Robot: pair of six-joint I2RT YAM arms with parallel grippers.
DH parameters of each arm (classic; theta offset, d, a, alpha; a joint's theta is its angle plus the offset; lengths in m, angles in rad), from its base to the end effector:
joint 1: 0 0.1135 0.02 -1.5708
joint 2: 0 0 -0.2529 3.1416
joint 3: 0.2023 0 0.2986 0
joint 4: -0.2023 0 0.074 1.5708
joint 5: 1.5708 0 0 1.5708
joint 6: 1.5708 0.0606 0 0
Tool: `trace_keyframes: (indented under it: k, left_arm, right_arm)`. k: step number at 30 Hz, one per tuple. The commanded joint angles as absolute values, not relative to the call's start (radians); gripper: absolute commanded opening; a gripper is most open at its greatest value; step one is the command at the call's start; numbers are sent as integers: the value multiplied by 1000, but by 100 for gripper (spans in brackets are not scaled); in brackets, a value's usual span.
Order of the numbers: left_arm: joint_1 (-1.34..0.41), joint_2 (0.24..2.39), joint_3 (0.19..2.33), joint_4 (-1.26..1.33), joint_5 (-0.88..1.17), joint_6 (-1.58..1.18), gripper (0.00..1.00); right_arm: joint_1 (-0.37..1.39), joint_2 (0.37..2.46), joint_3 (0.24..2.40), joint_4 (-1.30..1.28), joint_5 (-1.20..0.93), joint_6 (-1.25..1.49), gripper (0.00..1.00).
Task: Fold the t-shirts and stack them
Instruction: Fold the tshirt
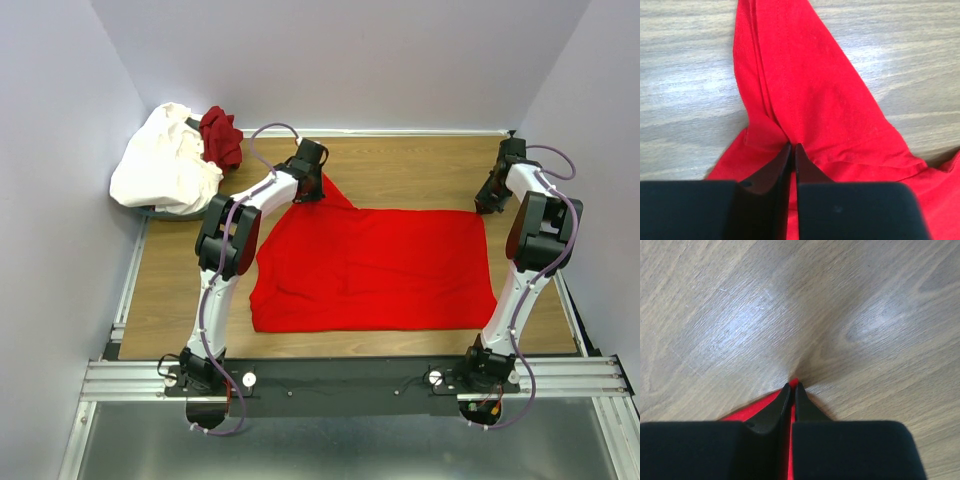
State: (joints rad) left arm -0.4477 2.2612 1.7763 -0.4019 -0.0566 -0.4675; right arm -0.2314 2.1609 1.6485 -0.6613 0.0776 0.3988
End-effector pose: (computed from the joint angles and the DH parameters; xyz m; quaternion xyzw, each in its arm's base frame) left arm 0.4998 -0.2362 0.1210 -0.0188 0.9416 -0.1242 0.3125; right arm 0.4827 -0.1186 0.1086 0.3109 0.9290 -0.0214 0.1996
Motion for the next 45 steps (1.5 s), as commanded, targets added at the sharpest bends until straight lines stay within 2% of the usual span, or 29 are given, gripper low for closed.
trace_keyframes:
  k: [1,2,24,41,42,45]
  left_arm:
    - [-456,2269,1815,-422,-72,-460,5]
    - [-457,2269,1816,-420,-69,-460,0]
    - [-509,2352,2051,-538,-106,-442,2]
    - [-518,2324,2005,-534,-98,-456,17]
    - [-520,2321,1997,-535,-101,-456,24]
    - [-525,2306,1983,-532,-118,-462,33]
  right_arm:
    - [-239,2178,1611,-686,61,390,9]
    - [-239,2177,1609,-686,61,390,9]
    - [-239,2149,1589,-686,25,388,9]
    - [-239,2112,1546,-684,20,380,9]
    - [-239,2111,1545,-684,20,380,9]
    - [-239,2105,1537,-684,18,380,9]
